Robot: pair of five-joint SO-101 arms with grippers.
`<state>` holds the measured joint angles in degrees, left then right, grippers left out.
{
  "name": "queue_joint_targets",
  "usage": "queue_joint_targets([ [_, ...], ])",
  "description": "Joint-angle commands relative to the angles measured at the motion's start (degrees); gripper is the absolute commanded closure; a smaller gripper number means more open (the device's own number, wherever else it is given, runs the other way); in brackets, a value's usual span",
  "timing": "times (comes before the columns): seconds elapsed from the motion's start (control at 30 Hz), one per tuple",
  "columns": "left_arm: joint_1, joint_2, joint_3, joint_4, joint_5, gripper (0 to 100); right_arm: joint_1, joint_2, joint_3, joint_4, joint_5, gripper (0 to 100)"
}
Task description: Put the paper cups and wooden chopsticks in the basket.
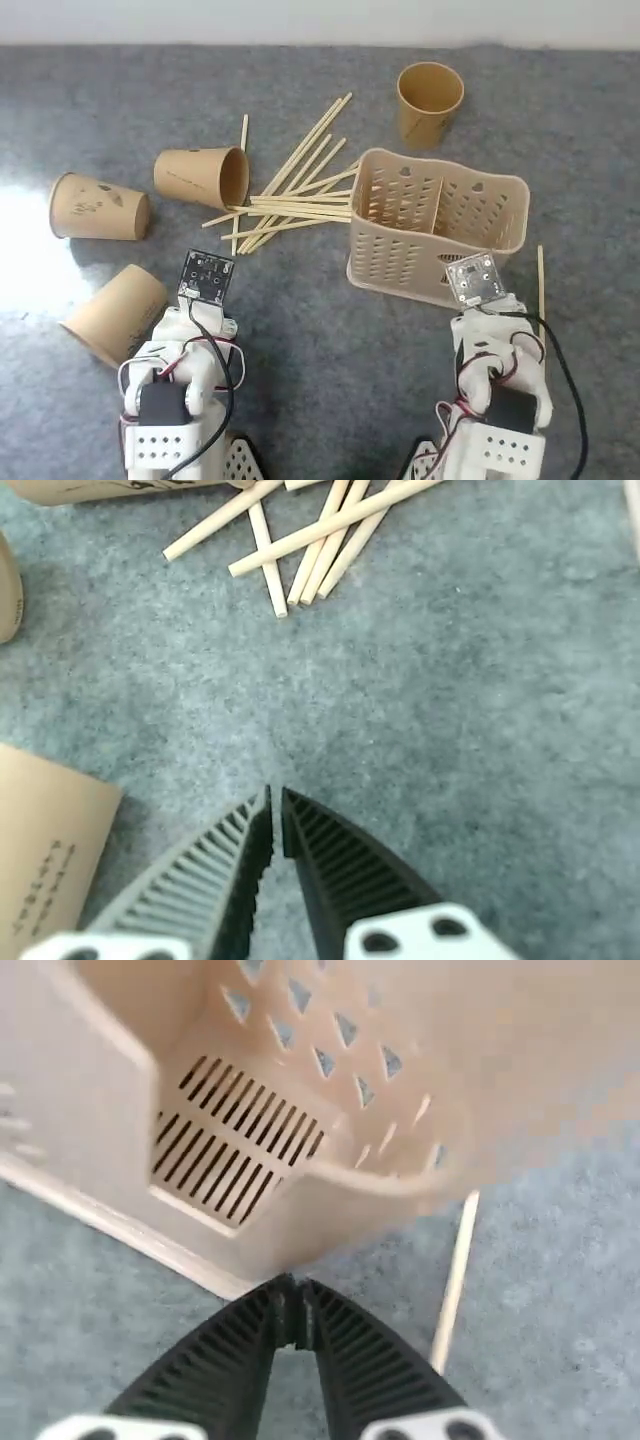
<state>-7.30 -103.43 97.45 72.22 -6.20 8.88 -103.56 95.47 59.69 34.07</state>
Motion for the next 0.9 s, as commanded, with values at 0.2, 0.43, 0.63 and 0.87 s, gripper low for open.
queue_joint_targets([
  [0.2,0.2,-0.7,-1.0,0.2,-0.6,98,1.1,-0.4,0.8,1.5,1.2,99.1],
  [0.43,0.2,-0.7,-1.0,0.2,-0.6,98,8.0,-0.4,-4.0,6.8,1.3,99.1],
  [0.63,0.5,-0.7,-1.0,0.2,-0.6,98,15.6,-0.4,-5.9,7.1,1.6,99.1],
  [0.87,0.4,-0.7,-1.0,0.2,-0.6,98,20.5,-0.4,-6.0,6.7,1.7,99.1],
])
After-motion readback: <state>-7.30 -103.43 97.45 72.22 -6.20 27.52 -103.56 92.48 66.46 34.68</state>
